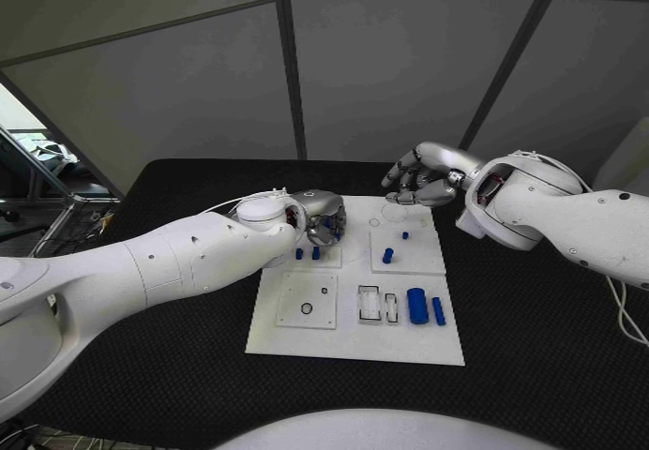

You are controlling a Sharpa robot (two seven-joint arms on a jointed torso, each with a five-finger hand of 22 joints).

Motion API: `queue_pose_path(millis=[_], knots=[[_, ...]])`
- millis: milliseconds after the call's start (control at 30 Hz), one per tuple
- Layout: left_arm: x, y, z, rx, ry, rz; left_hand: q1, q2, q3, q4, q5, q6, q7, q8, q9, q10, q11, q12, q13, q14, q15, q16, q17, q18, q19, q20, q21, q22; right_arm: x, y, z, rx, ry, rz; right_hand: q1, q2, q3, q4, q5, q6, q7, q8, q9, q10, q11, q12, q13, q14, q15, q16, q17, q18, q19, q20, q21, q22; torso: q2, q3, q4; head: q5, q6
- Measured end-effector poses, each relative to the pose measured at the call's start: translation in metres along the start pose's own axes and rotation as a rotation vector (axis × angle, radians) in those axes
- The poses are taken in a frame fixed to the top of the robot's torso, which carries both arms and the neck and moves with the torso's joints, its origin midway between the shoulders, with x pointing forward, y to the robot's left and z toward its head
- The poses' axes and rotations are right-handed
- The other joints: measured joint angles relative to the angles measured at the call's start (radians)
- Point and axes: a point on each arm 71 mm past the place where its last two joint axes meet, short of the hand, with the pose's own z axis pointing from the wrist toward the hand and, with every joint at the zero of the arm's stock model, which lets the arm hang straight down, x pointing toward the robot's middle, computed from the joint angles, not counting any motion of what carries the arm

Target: Assemble the parts on the task board

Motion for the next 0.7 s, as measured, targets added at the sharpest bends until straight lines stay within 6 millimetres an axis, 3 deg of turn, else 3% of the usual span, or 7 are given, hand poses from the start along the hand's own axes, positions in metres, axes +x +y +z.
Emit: queue_pose_path(millis=[167,700], knots=[[0.000,0.001,-0.004,0.004,-0.009,-0.009,-0.011,-0.006,-0.002,-0.004,0.002,0.000,0.000,0.000,-0.002,0.005,0.001,-0.006,-0.001,0.000,0.000,0.000,0.000,0.000,0.000,0.000,0.004,0.000,0.000,-0.001,0.000,0.002,-0.001,-0.001,0.000,0.000,0.000,0.000,0.000,0.000,0.000,0.000,0.000,0.000,0.000,0.000,0.000,0.000,0.000,0.000,0.000,0.000,0.000,0.000,0.000,0.000,0.000,-0.0004,0.0002,0.000,0.001],[-0.035,0.015,-0.035,0.011,-0.103,-0.056,-0.014,-0.009,-0.002,-0.004,0.005,0.003,0.004,-0.007,-0.006,0.010,0.003,-0.014,-0.002,0.000,0.000,0.000,-0.001,0.000,0.004,0.004,0.008,0.000,-0.002,-0.005,-0.001,0.011,-0.004,-0.002,0.000,0.000,0.000,0.000,0.000,0.000,0.000,0.000,0.000,0.000,0.000,0.000,-0.001,0.000,0.000,0.000,0.000,0.000,0.000,0.000,0.000,0.000,-0.001,-0.0003,0.0028,0.007,0.008]])
